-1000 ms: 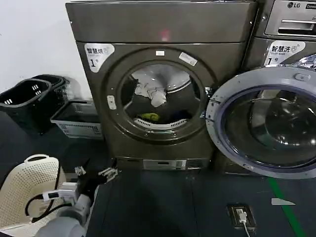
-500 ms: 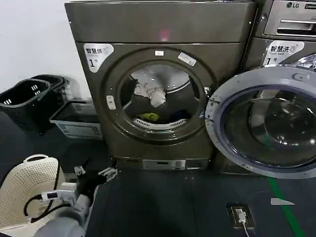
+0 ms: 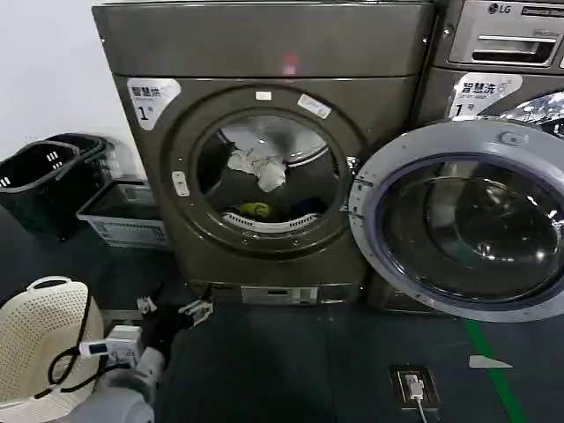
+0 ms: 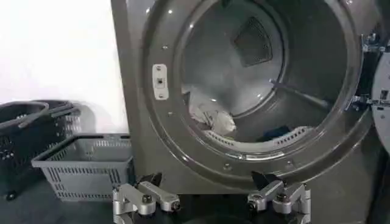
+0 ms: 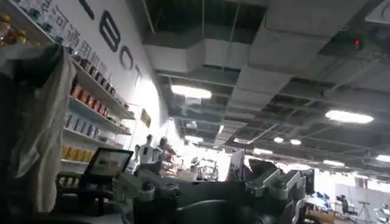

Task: Grasp the clothes from the dryer.

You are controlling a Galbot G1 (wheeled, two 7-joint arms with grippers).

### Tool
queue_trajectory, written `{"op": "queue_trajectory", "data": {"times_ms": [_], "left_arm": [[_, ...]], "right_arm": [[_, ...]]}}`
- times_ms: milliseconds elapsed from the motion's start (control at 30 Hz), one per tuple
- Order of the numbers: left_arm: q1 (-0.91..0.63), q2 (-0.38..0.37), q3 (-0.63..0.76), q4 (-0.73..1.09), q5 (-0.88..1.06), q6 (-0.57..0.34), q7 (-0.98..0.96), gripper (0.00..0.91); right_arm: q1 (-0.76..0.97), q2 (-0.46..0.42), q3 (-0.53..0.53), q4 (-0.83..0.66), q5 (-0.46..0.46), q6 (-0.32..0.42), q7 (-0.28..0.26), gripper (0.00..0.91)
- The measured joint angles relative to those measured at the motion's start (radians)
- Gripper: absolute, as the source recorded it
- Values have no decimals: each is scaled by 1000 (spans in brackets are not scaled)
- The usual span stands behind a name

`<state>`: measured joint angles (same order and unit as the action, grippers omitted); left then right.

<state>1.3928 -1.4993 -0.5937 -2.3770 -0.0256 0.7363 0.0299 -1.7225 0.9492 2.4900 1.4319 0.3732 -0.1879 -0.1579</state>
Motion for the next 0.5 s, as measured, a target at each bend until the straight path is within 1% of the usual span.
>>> {"op": "queue_trajectory", "data": {"times_ms": [500], "left_arm": [[-1,-2,3,6,-13,0,-3,907]], "right_arm": [[6,3,-4,6,-1,-2,0,907]]}}
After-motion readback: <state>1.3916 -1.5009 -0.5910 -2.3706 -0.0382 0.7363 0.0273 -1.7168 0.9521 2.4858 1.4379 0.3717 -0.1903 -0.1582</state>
